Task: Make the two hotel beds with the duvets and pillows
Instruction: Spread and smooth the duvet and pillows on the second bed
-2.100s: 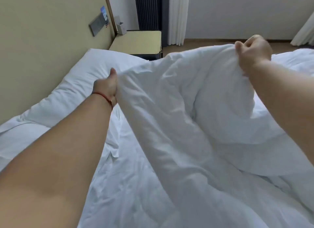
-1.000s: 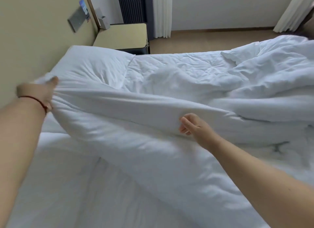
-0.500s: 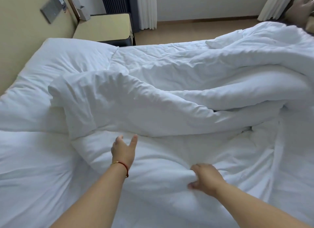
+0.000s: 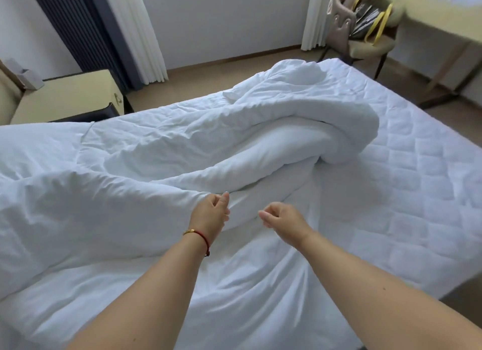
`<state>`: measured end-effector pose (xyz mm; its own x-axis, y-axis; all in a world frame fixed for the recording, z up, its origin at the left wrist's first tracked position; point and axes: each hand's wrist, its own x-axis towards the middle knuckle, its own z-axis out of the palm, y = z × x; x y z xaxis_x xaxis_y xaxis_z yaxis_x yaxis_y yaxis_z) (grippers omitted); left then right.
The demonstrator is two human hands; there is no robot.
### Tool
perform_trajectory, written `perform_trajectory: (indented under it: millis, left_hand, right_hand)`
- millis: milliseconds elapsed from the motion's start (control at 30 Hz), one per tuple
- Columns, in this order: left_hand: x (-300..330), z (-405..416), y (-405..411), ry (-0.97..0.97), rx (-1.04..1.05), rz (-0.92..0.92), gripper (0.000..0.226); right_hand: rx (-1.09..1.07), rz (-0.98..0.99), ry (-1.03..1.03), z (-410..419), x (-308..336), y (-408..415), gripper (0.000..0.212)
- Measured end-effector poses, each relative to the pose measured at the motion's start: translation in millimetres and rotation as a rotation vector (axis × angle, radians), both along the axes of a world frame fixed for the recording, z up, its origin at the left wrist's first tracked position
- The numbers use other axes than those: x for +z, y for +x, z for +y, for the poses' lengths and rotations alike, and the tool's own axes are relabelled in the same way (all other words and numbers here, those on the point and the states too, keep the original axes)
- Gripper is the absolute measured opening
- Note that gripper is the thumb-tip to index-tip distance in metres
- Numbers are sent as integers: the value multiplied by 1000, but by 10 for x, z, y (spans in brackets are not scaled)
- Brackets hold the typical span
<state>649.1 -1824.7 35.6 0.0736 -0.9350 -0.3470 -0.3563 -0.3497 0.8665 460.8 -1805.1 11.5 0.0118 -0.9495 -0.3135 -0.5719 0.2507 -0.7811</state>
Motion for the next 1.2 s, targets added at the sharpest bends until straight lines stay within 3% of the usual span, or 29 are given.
perform_trajectory:
  millis: [333,533,733,1000,1067,1200]
  left_hand:
    - [414,-124,-2035,-87,-199,-174,18]
    - [550,-83,-2593,-76,-317,-287,16]
    - [542,-246,-3047,-65,-388,-269,31]
    - [309,-799,-3879,15,-325,-335,46]
    - [229,-1035,-4268,64,-225,-340,61]
    - [-137,-1637,-5159,135,1,-398,59]
  right_hand:
    - [-287,-142,-209,-207,798,-2130,24]
    - [-448,-227,-248,32,992,-2758,23]
    - [-600,-271,-237,240,1018,-3252,24]
    - [-667,-341,-184,-124,771,-4075,28]
    - [-663,-349,-168,-327,681,-4433,29]
    - [-619,-358,-149,-882,475,-5301,28]
